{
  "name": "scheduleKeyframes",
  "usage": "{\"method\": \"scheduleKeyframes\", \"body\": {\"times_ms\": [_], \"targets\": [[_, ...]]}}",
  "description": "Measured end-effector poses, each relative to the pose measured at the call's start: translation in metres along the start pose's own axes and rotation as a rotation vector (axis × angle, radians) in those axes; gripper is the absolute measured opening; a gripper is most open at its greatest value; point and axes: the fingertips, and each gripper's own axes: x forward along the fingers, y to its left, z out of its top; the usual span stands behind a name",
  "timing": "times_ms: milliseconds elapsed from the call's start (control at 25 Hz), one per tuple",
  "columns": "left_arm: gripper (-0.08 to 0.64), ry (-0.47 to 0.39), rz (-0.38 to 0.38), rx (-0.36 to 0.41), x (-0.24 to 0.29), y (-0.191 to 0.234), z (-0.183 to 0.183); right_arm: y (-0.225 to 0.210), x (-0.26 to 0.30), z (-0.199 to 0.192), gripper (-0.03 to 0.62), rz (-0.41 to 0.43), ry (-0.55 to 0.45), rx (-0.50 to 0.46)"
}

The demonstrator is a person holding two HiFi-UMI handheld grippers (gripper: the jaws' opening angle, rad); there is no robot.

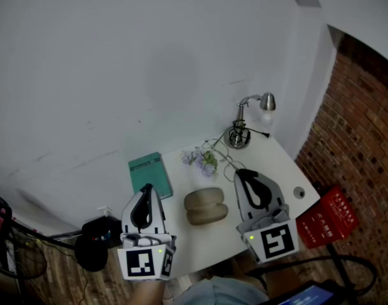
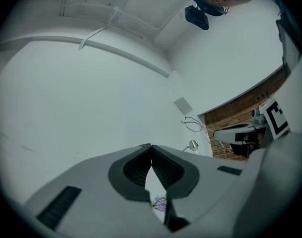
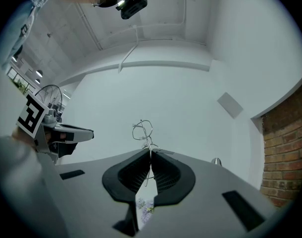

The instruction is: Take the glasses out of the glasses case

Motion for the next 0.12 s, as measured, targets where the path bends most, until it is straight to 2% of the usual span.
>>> {"method": "scheduleKeyframes", "body": {"times_ms": [120], "targets": [[0.006, 0.000, -0.001, 0.000, 0.0004, 0.0010, 0.0003, 0.0006, 0.0008, 0.0002, 0.031, -0.001, -0.002, -0.001]]}}
